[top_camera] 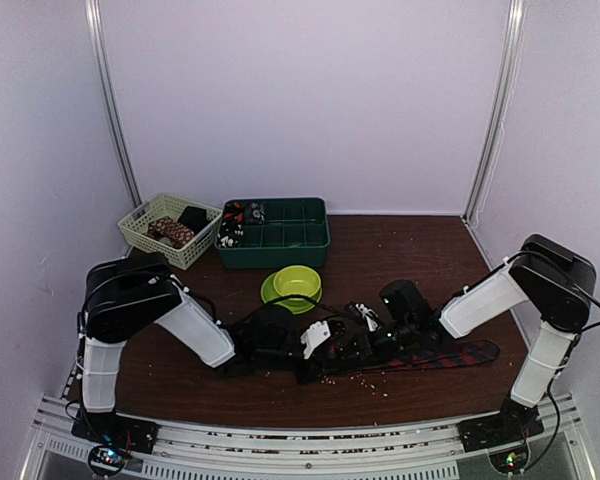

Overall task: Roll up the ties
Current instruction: Roll the tie at the center of the board.

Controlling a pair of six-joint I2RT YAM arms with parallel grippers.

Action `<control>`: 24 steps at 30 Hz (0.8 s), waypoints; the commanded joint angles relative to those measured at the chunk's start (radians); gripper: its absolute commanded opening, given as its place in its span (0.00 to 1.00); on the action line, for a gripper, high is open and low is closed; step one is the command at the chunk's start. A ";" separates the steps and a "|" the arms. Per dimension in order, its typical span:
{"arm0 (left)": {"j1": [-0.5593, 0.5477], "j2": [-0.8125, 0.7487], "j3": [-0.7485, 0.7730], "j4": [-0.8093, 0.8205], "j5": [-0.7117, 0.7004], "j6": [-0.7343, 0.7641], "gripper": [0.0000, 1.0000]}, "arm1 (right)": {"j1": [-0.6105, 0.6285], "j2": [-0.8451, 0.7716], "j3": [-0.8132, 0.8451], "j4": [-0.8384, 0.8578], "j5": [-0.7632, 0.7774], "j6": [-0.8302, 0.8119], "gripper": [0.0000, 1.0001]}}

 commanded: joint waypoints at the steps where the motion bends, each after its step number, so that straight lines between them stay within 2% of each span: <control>1: -0.014 0.002 0.041 -0.218 -0.017 0.075 0.31 | 0.011 -0.003 -0.017 -0.090 0.045 -0.011 0.00; 2: -0.014 -0.013 0.038 -0.275 -0.024 0.087 0.30 | 0.006 -0.031 -0.026 -0.095 0.045 -0.011 0.00; 4: -0.014 -0.037 0.035 -0.389 -0.035 0.118 0.26 | -0.009 -0.093 -0.042 -0.112 0.044 -0.011 0.12; 7: -0.014 -0.061 0.030 -0.497 -0.050 0.141 0.24 | -0.018 -0.185 -0.055 -0.127 0.045 0.014 0.25; 10: -0.014 -0.060 0.043 -0.559 -0.067 0.151 0.23 | -0.014 -0.229 -0.058 -0.080 0.035 0.085 0.35; 14: -0.014 -0.051 0.066 -0.594 -0.082 0.156 0.24 | 0.013 -0.197 -0.033 -0.018 0.015 0.160 0.44; 21: -0.014 -0.054 0.063 -0.591 -0.083 0.153 0.24 | 0.061 -0.100 0.024 -0.036 0.059 0.164 0.48; 22: -0.014 -0.054 0.060 -0.590 -0.083 0.153 0.24 | 0.062 -0.092 0.024 -0.034 0.066 0.163 0.46; 24: -0.014 -0.053 0.056 -0.588 -0.081 0.153 0.24 | 0.063 -0.083 0.024 -0.035 0.079 0.157 0.35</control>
